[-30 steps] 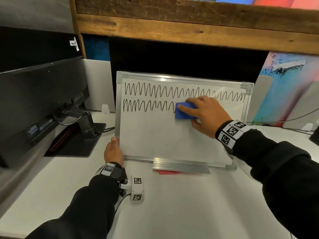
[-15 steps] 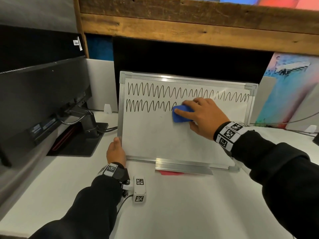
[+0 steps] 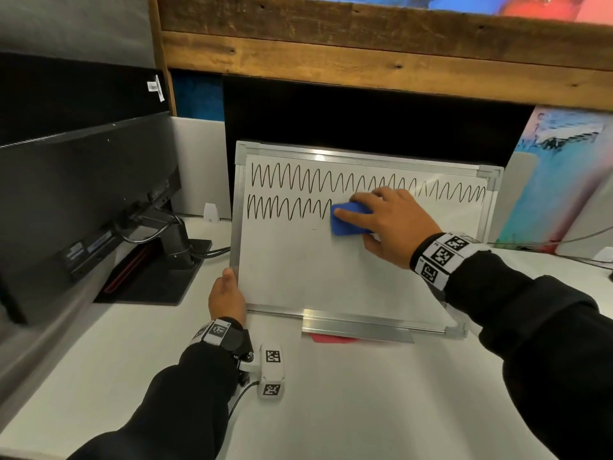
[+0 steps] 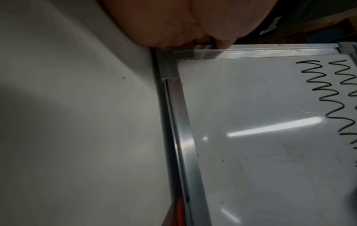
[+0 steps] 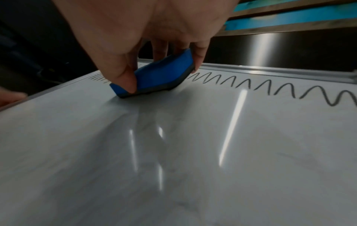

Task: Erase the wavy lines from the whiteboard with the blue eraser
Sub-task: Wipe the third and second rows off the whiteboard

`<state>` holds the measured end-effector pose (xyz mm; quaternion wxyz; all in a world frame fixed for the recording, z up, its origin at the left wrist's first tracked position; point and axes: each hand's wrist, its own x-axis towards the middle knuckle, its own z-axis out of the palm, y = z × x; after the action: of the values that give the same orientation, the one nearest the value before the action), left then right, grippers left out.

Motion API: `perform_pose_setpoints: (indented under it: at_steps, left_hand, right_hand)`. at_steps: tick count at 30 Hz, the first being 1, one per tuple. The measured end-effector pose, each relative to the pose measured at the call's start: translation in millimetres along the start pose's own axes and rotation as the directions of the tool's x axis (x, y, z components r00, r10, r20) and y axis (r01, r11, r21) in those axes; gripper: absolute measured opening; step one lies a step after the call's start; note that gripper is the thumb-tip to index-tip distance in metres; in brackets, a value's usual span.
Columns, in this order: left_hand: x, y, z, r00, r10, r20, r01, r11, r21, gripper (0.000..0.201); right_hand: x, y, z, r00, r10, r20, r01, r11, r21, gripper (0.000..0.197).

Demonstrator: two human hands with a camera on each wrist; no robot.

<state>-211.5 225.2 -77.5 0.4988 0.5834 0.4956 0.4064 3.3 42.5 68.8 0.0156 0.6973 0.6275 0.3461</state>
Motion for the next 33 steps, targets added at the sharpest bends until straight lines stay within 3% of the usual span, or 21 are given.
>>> perform_pose_setpoints:
  at_steps: [2,5,9,12,16,19,23,26,30,33]
  left_hand:
    - [0.1,-1.2,-0.5,1.0,-0.007,0.008,0.007,1.0,0.002,0.053]
    - [0.0,-1.0,-1.2,1.0,-0.009,0.006,0.009,1.0,-0.008,0.053]
    - [0.5,-2.7,-1.2,1.0,-0.001,0.018,0.001,1.0,-0.004,0.053]
    - [0.8,-2.4,-1.6,1.0,0.001,0.007,-0.001,1.0,-0.007,0.053]
    - [0.3,-3.4,-0.9,1.0,0.001,0.011,-0.001,1.0,0.001,0.052]
    - [0.3,-2.6,-1.6,1.0,0.0,0.009,0.0,1.0,0.005,0.052]
    - [2.7,-5.2,-2.3,1.0,0.006,0.017,-0.006,1.0,0.023,0.05]
    - [2.4,-4.6,-1.6,1.0,-0.011,0.01,0.011,1.0,-0.02,0.052]
    - [1.8,-5.8,-1.2,1.0,-0.026,0.006,0.027,0.999,-0.038,0.052]
    - [1.5,-4.8,-1.9,1.0,-0.014,0.012,0.015,1.0,-0.018,0.051]
  right_hand:
    - [3.3,0.1,-2.2,0.998,0.064,-0.03,-0.064,0.998,0.017,0.06]
    - [2.3,-7.1,1.0,1.0,-0.024,-0.007,0.023,1.0,-0.011,0.057]
    - [8.6,-3.7,-4.5,0.993,0.105,-0.046,-0.103,0.994,0.033,0.059]
    - [7.5,-10.6,0.8,0.999,-0.044,-0.014,0.043,0.999,-0.032,0.058]
    - [14.6,-4.1,-3.7,0.995,0.085,-0.052,-0.084,0.996,0.017,0.058]
    - [12.3,-12.9,1.9,0.996,-0.082,0.022,0.083,0.996,-0.034,0.055]
    - [17.7,-11.0,-1.8,0.998,0.056,-0.036,-0.055,0.998,0.028,0.056]
    - [15.0,-18.3,2.6,0.999,-0.051,0.002,0.051,0.999,-0.001,0.055]
    - [20.5,-16.5,-1.9,0.998,0.051,-0.039,-0.05,0.998,0.024,0.055]
    - [17.7,-27.3,3.4,0.998,-0.062,0.0,0.062,0.998,-0.012,0.054]
